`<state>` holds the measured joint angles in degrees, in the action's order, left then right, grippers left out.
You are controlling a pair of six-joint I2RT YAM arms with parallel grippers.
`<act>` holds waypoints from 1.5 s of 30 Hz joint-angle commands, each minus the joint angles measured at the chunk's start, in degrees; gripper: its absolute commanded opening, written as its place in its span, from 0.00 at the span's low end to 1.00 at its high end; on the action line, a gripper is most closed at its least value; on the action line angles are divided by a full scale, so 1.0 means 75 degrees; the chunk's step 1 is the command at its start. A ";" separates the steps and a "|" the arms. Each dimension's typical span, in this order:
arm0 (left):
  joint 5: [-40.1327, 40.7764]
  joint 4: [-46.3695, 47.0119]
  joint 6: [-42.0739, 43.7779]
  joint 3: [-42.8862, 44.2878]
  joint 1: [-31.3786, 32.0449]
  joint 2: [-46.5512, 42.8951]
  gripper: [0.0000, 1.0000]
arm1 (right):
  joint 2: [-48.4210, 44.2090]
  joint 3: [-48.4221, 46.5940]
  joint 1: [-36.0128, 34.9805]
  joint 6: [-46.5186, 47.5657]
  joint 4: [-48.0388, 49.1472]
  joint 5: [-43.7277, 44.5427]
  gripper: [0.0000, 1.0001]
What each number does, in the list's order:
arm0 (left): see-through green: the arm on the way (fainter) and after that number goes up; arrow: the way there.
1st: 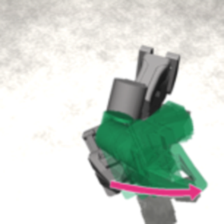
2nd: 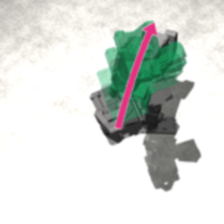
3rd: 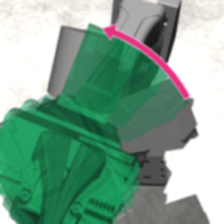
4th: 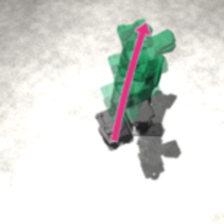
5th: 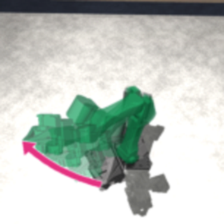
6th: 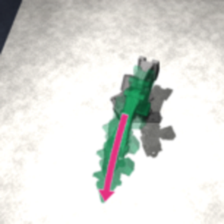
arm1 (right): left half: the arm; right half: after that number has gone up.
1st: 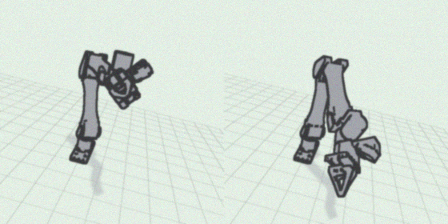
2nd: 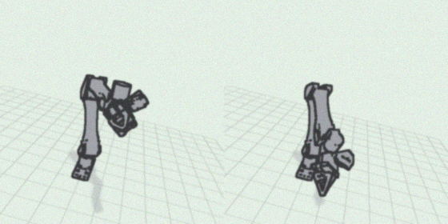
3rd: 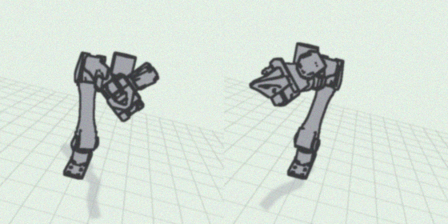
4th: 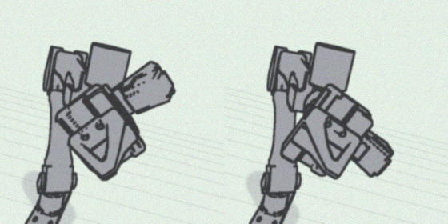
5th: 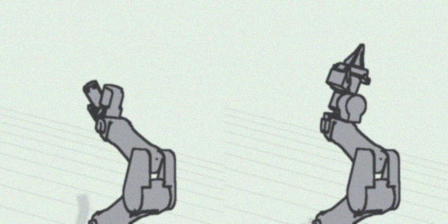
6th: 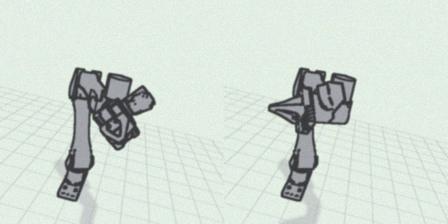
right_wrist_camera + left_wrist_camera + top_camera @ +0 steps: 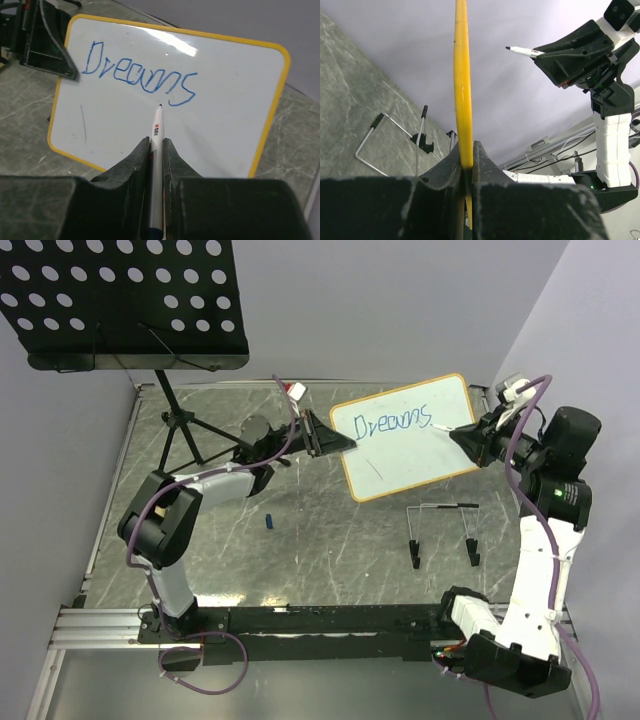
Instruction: Write a sentence on the whiteboard
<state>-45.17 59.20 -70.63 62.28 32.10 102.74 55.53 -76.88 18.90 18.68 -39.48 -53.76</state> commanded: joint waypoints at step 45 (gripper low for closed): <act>0.1123 0.0837 -0.0298 0.0461 0.0407 -0.0269 0.01 | 0.0659 0.0114 -0.4077 0.0463 0.0401 0.1846 0.00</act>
<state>-41.43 60.49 -72.84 62.22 34.15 101.51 59.96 -74.52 -10.26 21.15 -38.17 -44.12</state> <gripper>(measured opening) 0.088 0.188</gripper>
